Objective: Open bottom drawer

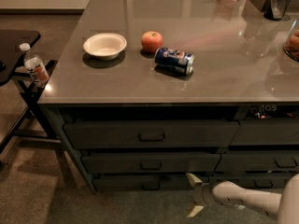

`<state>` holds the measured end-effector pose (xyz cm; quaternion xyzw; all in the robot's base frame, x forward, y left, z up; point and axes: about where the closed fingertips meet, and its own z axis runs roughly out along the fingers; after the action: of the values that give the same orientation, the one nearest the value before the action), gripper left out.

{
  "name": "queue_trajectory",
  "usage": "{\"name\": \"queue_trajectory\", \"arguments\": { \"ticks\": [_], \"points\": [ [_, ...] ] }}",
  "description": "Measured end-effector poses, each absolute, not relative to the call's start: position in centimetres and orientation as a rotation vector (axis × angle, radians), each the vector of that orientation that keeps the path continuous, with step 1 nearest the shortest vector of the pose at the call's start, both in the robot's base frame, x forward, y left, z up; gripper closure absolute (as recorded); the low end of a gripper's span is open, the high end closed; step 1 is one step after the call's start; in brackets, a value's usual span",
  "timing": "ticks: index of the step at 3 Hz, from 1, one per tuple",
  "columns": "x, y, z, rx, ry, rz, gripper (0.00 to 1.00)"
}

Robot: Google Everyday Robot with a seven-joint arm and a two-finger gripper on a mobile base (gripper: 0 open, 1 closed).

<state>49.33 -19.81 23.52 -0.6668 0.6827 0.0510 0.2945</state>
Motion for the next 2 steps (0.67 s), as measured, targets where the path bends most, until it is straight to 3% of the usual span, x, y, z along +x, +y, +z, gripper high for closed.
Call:
{"name": "queue_trajectory", "arguments": {
  "ticks": [2],
  "points": [
    [50.8,-19.1,19.9,-1.769,1.856,0.18,0.0]
  ]
}}
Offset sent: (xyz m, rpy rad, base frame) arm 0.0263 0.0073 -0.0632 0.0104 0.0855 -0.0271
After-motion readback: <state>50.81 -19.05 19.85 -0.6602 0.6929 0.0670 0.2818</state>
